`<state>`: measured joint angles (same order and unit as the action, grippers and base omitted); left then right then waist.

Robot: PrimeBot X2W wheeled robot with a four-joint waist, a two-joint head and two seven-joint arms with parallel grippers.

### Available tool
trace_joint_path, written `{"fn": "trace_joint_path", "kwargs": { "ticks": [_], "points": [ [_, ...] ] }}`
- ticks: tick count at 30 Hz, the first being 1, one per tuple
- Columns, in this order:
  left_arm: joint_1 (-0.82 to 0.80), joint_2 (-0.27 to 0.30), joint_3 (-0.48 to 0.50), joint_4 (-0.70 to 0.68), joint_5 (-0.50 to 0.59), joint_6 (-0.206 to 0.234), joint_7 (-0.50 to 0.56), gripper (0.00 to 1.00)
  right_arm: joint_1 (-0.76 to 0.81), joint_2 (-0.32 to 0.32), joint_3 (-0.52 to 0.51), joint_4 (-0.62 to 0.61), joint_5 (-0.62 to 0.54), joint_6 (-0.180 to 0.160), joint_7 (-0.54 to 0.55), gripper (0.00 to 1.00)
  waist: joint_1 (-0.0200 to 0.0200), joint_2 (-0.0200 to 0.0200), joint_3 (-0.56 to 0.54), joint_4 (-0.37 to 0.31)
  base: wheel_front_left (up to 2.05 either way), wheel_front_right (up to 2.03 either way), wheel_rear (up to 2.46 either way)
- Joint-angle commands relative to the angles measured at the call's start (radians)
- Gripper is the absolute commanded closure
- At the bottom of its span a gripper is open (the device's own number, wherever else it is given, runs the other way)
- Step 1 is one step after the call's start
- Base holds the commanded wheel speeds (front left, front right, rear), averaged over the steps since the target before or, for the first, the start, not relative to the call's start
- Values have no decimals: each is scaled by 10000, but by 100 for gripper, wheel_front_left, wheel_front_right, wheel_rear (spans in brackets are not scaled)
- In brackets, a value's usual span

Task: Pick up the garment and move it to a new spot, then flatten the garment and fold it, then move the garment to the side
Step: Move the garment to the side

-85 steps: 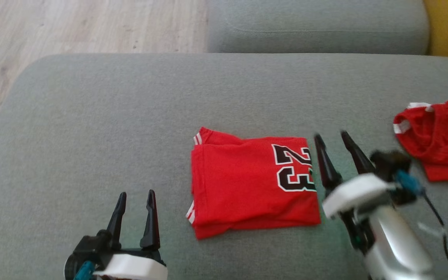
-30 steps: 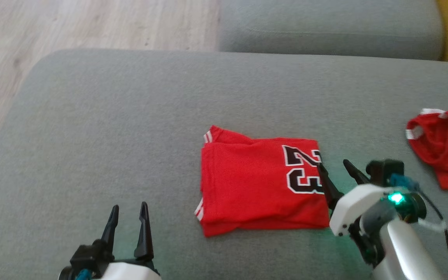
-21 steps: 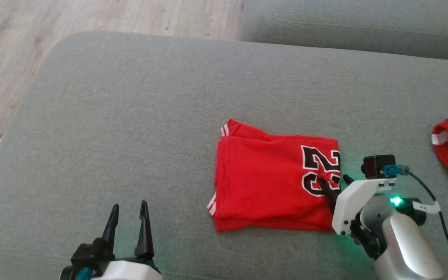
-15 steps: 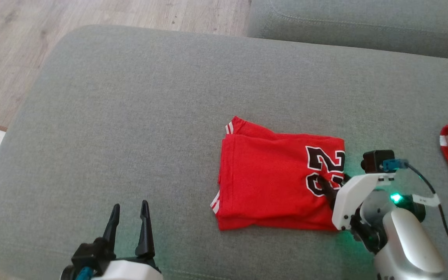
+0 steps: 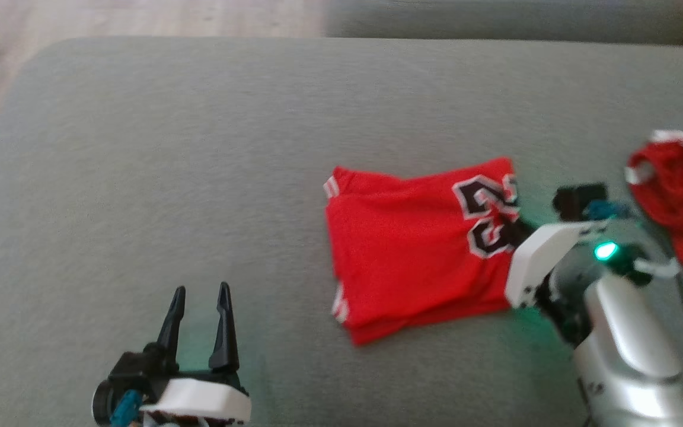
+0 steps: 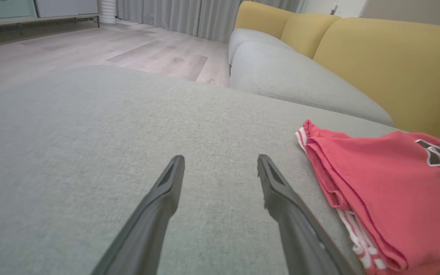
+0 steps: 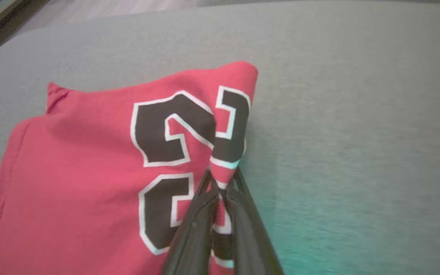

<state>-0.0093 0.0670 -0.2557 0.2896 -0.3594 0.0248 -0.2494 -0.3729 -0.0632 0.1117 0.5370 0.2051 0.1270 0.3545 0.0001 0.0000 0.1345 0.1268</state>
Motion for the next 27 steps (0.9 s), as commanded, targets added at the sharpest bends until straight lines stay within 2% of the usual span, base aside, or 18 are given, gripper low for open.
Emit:
{"fn": "trace_joint_path", "kwargs": {
  "ticks": [1,6,7,15,22,27],
  "points": [
    [-428,-9,341,-360,132,-24,-123,0,-530,-266,109,-572,-93,37,-181,100,-1,0,192,-836,0,0,0],
    [-688,65,301,-417,250,-95,-123,0,-652,-728,130,-1314,-94,37,-119,100,-1,0,523,-2137,0,0,0],
    [-688,65,301,-417,250,-95,-123,0,-652,-728,130,-1314,-94,37,-119,100,-1,0,523,-2137,0,0,0],
    [-1491,216,38,-462,501,-233,-19,0,-805,-1523,-88,-2670,29,37,136,100,-1,0,1276,-3565,0,0,0],
    [-1821,321,-63,-524,571,-223,111,0,-947,-1619,-271,-3295,84,37,196,100,-1,0,1543,-3950,0,0,0],
    [-1809,314,-80,-394,498,-173,98,0,-1468,-1615,-403,-3205,120,37,218,100,-1,0,1381,-3647,0,0,0]
  ]
}}
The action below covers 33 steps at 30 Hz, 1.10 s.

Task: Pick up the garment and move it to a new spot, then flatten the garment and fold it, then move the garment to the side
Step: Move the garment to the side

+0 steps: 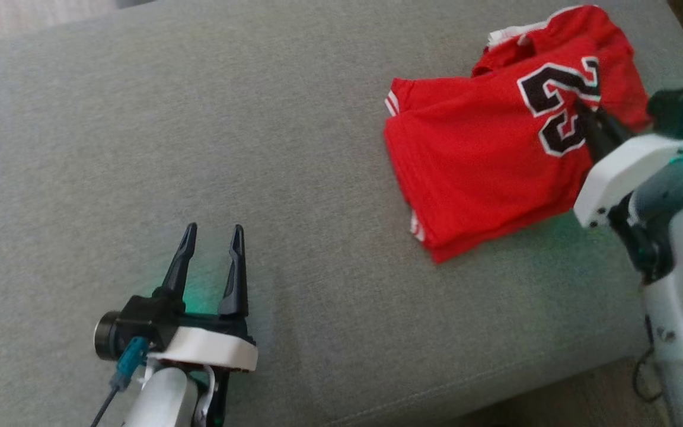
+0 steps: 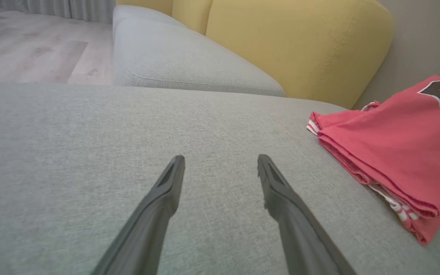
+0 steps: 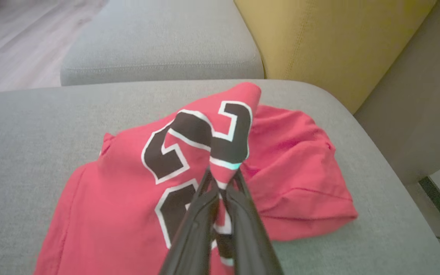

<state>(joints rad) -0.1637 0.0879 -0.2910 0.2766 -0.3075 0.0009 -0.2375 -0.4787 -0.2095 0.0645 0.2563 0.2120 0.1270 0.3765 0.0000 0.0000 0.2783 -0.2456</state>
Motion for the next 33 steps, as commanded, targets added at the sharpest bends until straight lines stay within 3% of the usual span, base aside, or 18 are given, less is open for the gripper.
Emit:
{"fn": "trace_joint_path", "kwargs": {
  "ticks": [1,7,12,18,19,20,21,27,33],
  "points": [
    [-254,98,272,-246,-38,75,-30,0,-552,-207,-4,-317,57,37,19,100,0,0,-97,169,0,0,0],
    [-165,24,257,-132,-174,110,-94,0,-1418,-748,-673,472,60,37,181,100,0,0,-307,850,0,0,0],
    [-79,1,267,-145,-234,142,-141,0,-1812,-1595,-1367,1050,-188,37,422,100,0,0,-268,1387,0,0,0],
    [-104,-17,196,-162,-241,123,-173,0,-1876,-2223,-2714,1836,-796,37,485,100,0,0,-49,1856,0,0,0],
    [-117,-15,187,-158,-238,118,-177,0,-1887,-2242,-2972,1975,-942,37,410,61,0,0,-8,1904,0,0,0],
    [-134,-10,178,-149,-236,113,-180,0,-1893,-2237,-3227,2111,-1108,37,331,7,0,0,28,1951,0,0,0],
    [-149,-4,171,-137,-234,108,-183,0,-1897,-2222,-3462,2231,-1290,37,204,0,0,0,55,1988,0,0,0],
    [-166,42,177,-89,-249,112,-194,0,-1943,-1912,-4093,2720,-1846,37,-702,0,0,0,50,2038,0,0,0],
    [-89,105,203,-82,-270,198,-200,0,-2081,-1468,-3303,2725,-1819,37,-1256,0,0,0,-227,1800,0,0,0]
  ]
}}
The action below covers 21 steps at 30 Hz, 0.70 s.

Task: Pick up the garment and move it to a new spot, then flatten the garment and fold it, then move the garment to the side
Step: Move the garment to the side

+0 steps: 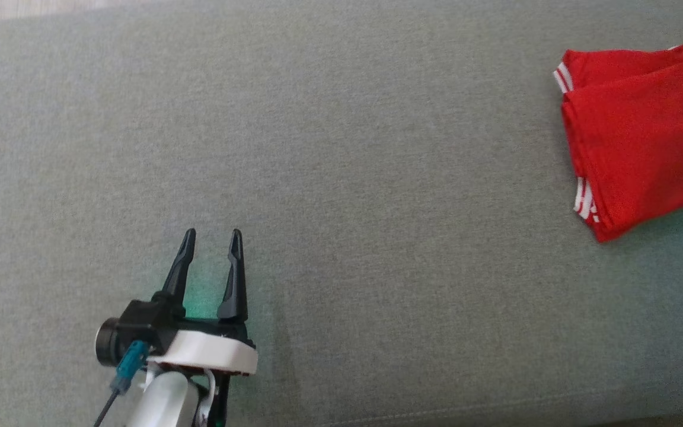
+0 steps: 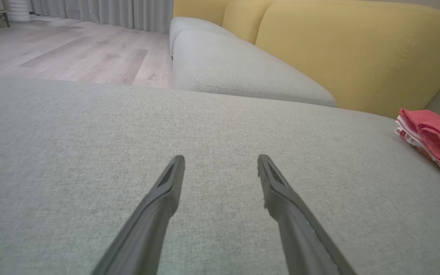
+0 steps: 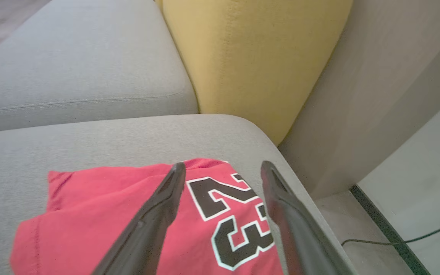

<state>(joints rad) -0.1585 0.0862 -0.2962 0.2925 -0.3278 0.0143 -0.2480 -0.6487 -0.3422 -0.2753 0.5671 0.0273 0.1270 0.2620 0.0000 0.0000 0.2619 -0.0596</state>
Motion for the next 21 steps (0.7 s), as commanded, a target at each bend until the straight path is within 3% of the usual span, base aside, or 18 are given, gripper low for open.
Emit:
{"fn": "trace_joint_path", "kwargs": {
  "ticks": [1,10,21],
  "points": [
    [-121,132,255,-240,-76,72,-94,0,-399,-68,310,-465,99,37,-170,0,0,0,-137,-110,0,0,0],
    [163,244,459,-308,-249,221,-102,0,121,668,1972,-1819,846,37,-994,0,0,0,-1158,-336,0,0,0],
    [1176,232,890,-489,-599,629,-119,0,2883,2614,2322,-3235,539,37,-2435,0,0,0,-2411,-75,0,0,0]
  ]
}}
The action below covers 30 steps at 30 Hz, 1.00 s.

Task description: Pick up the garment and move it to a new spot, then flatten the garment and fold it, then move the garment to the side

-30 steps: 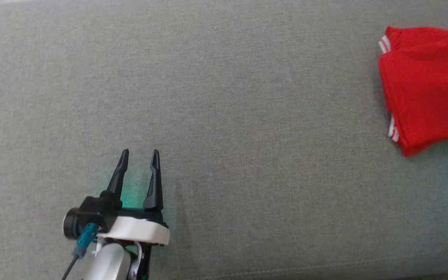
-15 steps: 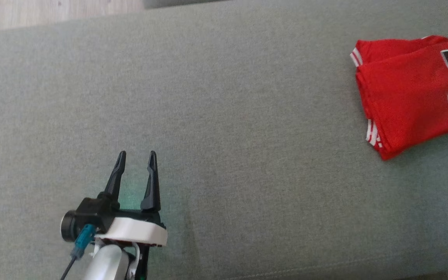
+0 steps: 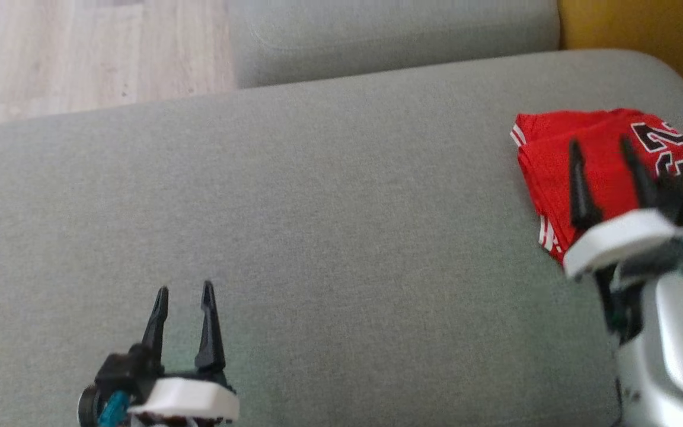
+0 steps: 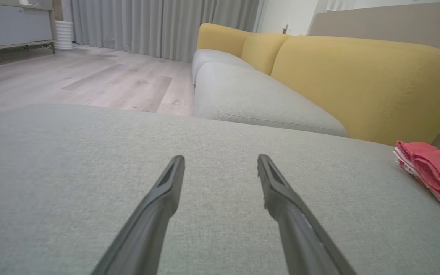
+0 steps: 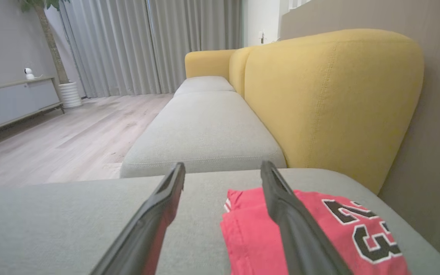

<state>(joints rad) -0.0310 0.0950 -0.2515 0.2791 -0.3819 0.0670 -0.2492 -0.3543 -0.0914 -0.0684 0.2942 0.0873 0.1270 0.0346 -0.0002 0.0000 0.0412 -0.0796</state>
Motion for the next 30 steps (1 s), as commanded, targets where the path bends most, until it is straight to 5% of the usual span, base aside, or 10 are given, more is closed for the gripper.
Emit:
{"fn": "trace_joint_path", "kwargs": {
  "ticks": [1,13,30],
  "points": [
    [4,146,472,-383,-74,141,-108,0,240,206,282,-613,-62,37,-242,0,2,0,-254,162,0,0,0],
    [756,170,506,-401,-179,259,-116,0,3235,408,797,-1235,630,37,-1555,0,2,0,-489,485,0,0,0],
    [953,139,225,-77,-130,381,-88,0,3677,410,2240,-409,1096,37,-2481,0,2,0,-712,793,0,0,0]
  ]
}}
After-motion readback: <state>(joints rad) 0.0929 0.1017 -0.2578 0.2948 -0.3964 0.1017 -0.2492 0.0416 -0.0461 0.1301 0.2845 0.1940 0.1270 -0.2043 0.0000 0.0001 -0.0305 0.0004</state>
